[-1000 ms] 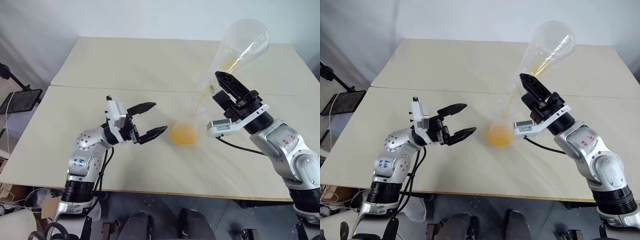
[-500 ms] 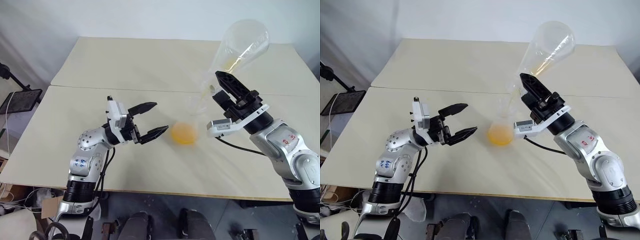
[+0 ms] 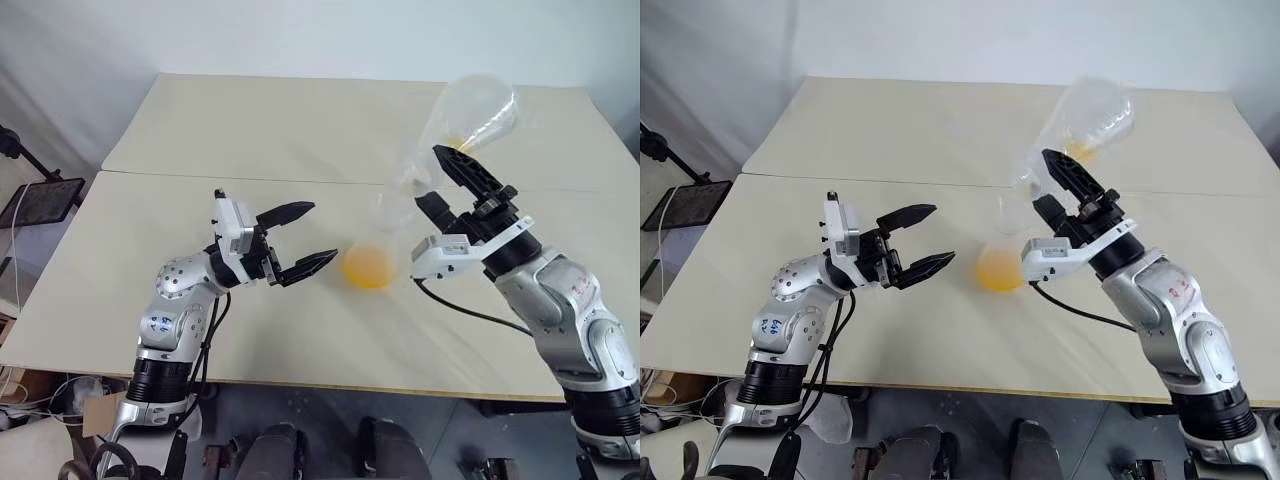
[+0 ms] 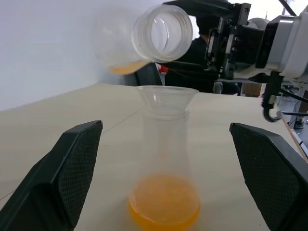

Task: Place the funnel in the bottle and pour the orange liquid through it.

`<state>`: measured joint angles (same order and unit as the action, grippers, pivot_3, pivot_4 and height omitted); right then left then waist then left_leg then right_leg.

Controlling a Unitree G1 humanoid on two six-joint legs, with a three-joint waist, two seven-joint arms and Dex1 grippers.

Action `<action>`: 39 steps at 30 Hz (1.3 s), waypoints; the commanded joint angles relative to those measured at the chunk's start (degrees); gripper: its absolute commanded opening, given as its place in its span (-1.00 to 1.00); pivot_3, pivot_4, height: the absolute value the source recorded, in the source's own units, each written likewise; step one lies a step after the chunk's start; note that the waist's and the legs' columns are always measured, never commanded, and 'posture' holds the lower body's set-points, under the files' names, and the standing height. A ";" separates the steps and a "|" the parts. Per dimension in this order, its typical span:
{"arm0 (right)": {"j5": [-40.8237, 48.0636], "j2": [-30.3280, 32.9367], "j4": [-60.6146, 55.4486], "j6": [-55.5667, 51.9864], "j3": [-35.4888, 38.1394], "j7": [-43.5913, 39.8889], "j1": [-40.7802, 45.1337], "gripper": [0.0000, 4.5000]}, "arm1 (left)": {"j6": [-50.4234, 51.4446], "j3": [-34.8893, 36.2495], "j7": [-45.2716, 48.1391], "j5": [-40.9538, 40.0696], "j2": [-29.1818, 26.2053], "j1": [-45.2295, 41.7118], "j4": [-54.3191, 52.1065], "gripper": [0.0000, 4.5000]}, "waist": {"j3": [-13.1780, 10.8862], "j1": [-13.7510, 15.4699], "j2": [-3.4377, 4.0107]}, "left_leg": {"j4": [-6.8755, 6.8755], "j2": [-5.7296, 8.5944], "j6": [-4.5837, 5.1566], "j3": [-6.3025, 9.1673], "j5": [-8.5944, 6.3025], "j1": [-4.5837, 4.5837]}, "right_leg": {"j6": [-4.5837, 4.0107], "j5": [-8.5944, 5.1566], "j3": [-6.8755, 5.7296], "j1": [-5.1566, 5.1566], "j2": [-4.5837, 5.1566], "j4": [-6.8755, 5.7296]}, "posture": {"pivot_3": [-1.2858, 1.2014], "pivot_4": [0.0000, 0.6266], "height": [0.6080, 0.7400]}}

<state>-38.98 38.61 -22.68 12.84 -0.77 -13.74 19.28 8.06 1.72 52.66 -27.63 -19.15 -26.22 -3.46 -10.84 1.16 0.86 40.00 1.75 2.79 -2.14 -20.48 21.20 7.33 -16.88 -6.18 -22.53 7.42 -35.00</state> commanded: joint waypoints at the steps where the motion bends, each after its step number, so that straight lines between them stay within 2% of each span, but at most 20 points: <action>1: 7.49 -1.59 -4.41 -3.76 3.38 -3.57 -0.58 0.23 | -1.07 0.48 0.22 -0.14 -0.46 -0.84 -0.06 1.00 | 0.00 0.06 0.00 | 0.00 0.00 0.00 0.00 0.00 0.00 | 0.00 0.00 0.00 0.00 0.00 0.00 | 0.03 -0.52 1.00; 6: 25.30 -9.40 -9.03 -20.62 10.63 -8.84 0.14 0.23 | -1.07 0.61 0.56 -0.22 -0.84 -1.17 0.50 1.00 | 0.00 0.17 0.00 | 0.02 -0.01 0.01 0.03 0.00 0.00 | 0.00 0.00 -0.02 0.03 0.00 -0.02 | 0.03 -0.52 1.00; 11: 34.88 -10.02 -9.92 -30.01 20.24 -9.51 0.07 0.23 | -1.23 0.43 0.82 -0.23 -0.93 -1.40 0.96 1.00 | 0.00 0.21 0.00 | 0.00 0.00 0.01 0.07 0.01 0.00 | 0.00 0.00 -0.02 0.02 0.02 -0.02 | 0.03 -0.52 1.00; 15: 43.08 -8.81 -6.18 -37.39 28.49 -10.11 -0.10 0.23 | -1.48 0.20 0.94 -0.03 -0.55 -1.92 1.67 1.00 | 0.00 0.16 0.00 | -0.01 0.03 0.02 0.06 0.00 0.00 | 0.00 0.00 -0.02 0.02 0.02 -0.02 | 0.03 -0.52 1.00; 18: 46.02 -7.67 -0.74 -38.89 33.24 -9.54 -0.98 0.23 | -1.71 -0.13 1.02 0.04 -0.19 -2.06 1.86 1.00 | 0.00 0.18 0.00 | -0.02 0.02 0.02 0.02 0.00 -0.02 | 0.00 0.00 0.00 0.01 0.02 -0.05 | 0.03 -0.52 1.00; 20: 44.36 -6.04 2.59 -37.53 33.61 -8.44 -2.15 0.23 | -1.84 -0.21 0.97 0.11 -0.06 -2.07 1.90 1.00 | 0.00 0.19 0.00 | -0.02 0.03 0.03 0.02 0.01 -0.02 | 0.00 0.00 0.00 0.01 0.02 -0.05 | 0.03 -0.52 1.00; 24: 49.47 -6.75 8.14 -39.23 37.17 -7.42 -1.86 0.23 | -2.00 -0.30 0.86 0.24 0.16 -1.92 1.75 1.00 | 0.00 0.12 0.01 | -0.03 0.03 0.03 -0.05 0.01 -0.03 | 0.00 0.00 0.03 0.00 0.03 -0.06 | 0.03 -0.52 1.00; 29: 55.50 -6.73 9.97 -41.71 39.62 -8.25 -2.93 0.23 | -2.06 -0.18 0.76 0.31 0.16 -1.73 1.52 1.00 | 0.01 0.12 0.02 | -0.03 0.02 0.03 -0.04 0.02 -0.03 | 0.00 0.00 0.04 -0.02 0.03 -0.08 | 0.03 -0.52 1.00; 32: 55.92 -6.41 13.08 -39.59 41.30 -8.44 -6.61 0.23 | -1.87 -0.03 0.63 0.28 -0.02 -1.66 1.24 1.00 | 0.01 0.38 0.01 | -0.03 0.02 0.03 -0.04 0.02 -0.03 | 0.00 0.00 0.04 -0.01 0.03 -0.07 | 0.03 -0.52 1.00; 37: 60.12 -7.57 15.42 -32.19 45.38 -9.19 -9.64 0.96 | -1.77 0.13 1.05 0.27 -0.62 -1.75 1.30 1.00 | 0.03 0.33 0.00 | -0.02 0.14 0.08 0.02 0.04 -0.01 | 0.03 0.02 0.05 0.07 0.11 0.00 | 0.03 -0.52 1.00; 39: 62.82 -7.80 14.25 -30.70 45.57 -11.20 -10.87 0.98 | -1.71 0.33 1.38 0.16 -1.06 -1.89 1.60 1.00 | 0.03 0.13 0.06 | -0.05 0.13 0.09 -0.04 0.04 -0.02 | 0.04 0.02 0.08 0.05 0.11 0.02 | 0.03 -0.52 1.00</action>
<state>21.36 30.32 -5.29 -20.92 42.98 -23.51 8.49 7.25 1.32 53.57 -27.03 -19.61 -27.05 -1.17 -10.82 1.29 0.93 39.94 1.85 2.87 -2.18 -20.44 21.15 7.37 -16.86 -6.11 -22.49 7.49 -34.99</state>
